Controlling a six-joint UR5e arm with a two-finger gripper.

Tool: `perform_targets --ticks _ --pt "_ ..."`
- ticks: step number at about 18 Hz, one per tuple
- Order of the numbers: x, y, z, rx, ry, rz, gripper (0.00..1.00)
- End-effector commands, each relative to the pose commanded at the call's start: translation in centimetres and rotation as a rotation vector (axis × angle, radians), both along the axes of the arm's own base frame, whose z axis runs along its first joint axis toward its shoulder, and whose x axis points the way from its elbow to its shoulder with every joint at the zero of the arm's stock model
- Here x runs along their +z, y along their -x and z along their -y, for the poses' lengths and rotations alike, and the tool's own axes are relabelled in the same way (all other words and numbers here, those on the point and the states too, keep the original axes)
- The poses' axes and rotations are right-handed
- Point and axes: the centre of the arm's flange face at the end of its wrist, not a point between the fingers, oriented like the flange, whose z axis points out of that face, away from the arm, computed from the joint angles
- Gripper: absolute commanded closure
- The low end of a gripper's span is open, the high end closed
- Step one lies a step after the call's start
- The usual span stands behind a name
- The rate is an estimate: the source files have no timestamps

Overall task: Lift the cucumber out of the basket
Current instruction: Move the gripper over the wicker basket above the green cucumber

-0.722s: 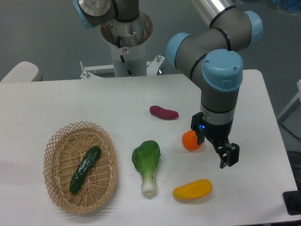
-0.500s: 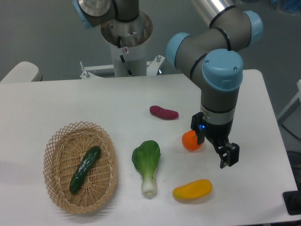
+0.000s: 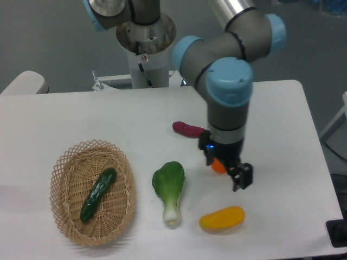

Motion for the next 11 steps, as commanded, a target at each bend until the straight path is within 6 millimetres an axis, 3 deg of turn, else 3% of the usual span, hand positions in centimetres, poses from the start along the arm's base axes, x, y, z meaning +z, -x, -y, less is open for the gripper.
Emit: perform_targets --ticks 6,11 --pt "-3.7 -7.6 -1.7 0.252 0.024 0.087 0.0" --pt "-7.0 -11.9 -3.9 0.379 0.047 0.147 0.0"
